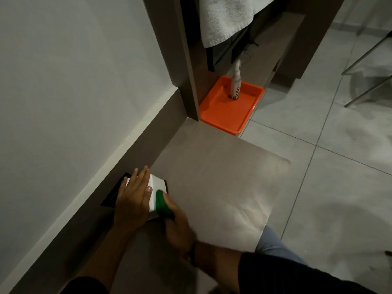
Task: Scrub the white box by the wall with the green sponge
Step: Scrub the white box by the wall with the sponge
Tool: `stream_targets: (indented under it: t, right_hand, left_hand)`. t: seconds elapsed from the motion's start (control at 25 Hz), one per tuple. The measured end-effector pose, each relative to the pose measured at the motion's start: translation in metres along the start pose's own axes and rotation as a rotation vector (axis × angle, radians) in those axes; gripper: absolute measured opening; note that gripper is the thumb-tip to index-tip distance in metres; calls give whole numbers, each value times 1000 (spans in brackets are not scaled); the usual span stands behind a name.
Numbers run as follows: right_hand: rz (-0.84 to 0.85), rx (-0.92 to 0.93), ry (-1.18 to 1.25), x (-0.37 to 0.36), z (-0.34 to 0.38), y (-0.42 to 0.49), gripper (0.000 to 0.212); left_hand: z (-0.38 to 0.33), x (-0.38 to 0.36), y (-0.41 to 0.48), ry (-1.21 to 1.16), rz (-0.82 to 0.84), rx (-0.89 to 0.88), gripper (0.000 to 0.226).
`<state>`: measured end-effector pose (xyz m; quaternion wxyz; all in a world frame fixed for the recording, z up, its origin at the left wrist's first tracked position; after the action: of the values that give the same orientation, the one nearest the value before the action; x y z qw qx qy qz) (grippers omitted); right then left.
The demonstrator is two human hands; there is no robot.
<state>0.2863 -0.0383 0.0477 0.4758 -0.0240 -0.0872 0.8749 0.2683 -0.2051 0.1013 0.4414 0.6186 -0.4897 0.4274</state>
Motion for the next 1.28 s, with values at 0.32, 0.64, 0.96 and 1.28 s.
stream_targets:
  t: [0.32, 0.64, 0.96, 1.28]
  right_hand:
    - [-37, -13, -1, -7, 10, 8, 61]
    - [-63, -309, 234, 21, 42, 110, 37]
    - [15, -486, 187, 5, 7, 12, 38]
    - [-29, -605, 103, 25, 73, 109, 27]
  left_hand:
    - [8, -7, -4, 59, -110, -125, 48]
    - [13, -15, -7, 164, -127, -198, 46]
    - [8, -8, -5, 49, -177, -160, 48]
    - [5, -8, -10, 142, -215, -249, 43]
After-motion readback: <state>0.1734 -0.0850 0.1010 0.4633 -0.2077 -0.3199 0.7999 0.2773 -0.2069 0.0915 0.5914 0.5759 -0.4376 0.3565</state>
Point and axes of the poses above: each hand's wrist, its own y-axis towards the middle knuckle, its own x-axis out of the back of the hand, z = x × y, the point moved 2 cm from there along y, towards the middle knuckle, and after that the axes turned 3 degrees about -y, right-handed, at the moved point
